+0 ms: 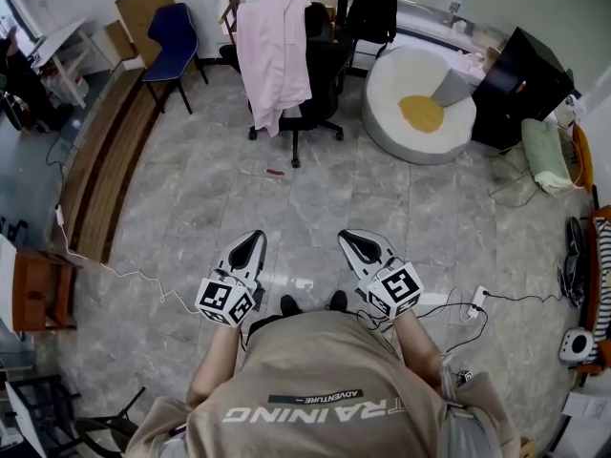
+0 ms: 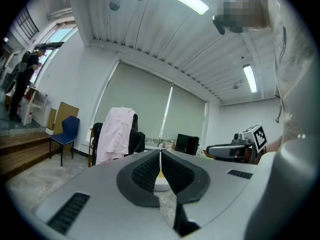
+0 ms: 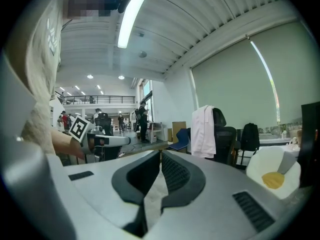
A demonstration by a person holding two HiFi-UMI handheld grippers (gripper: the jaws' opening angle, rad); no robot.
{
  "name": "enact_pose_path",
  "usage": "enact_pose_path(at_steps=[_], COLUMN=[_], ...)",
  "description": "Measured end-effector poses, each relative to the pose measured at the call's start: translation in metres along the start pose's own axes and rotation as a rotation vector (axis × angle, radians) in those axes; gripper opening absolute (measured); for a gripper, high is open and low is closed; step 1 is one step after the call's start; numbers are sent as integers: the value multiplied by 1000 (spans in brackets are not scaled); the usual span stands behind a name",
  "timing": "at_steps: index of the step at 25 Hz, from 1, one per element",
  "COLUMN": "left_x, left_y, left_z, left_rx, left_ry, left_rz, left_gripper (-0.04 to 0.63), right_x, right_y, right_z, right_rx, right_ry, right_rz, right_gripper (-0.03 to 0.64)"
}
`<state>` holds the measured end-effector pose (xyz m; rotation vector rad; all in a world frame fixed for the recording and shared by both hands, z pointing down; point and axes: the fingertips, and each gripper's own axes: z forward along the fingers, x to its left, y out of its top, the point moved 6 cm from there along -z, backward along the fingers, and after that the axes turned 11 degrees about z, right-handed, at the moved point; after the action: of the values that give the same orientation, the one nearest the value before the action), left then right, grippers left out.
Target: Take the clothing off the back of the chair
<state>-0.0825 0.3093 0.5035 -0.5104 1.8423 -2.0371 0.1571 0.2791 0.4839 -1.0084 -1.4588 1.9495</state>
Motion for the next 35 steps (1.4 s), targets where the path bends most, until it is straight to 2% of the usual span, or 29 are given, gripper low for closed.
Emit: enact_pose_path(at_steps=[14, 21, 28, 35], left_x=[56, 63, 73, 78], left_y=[-8, -19, -37, -24], left_z=[-6, 2, 18, 56], left_rx=[43, 50, 92, 79], left_ry=[-80, -120, -97, -48], left_rz=[8, 4, -29, -18], left_gripper=[21, 21, 21, 21], right_x=[22, 20, -5, -48], right_y=[-4, -15, -18, 9], right_z=[41, 43, 62, 80], right_rx=[10, 26, 42, 18], right_ry=[-89, -130, -124, -79], right_rz=[-25, -2, -10, -46], right_gripper=[35, 35, 35, 35])
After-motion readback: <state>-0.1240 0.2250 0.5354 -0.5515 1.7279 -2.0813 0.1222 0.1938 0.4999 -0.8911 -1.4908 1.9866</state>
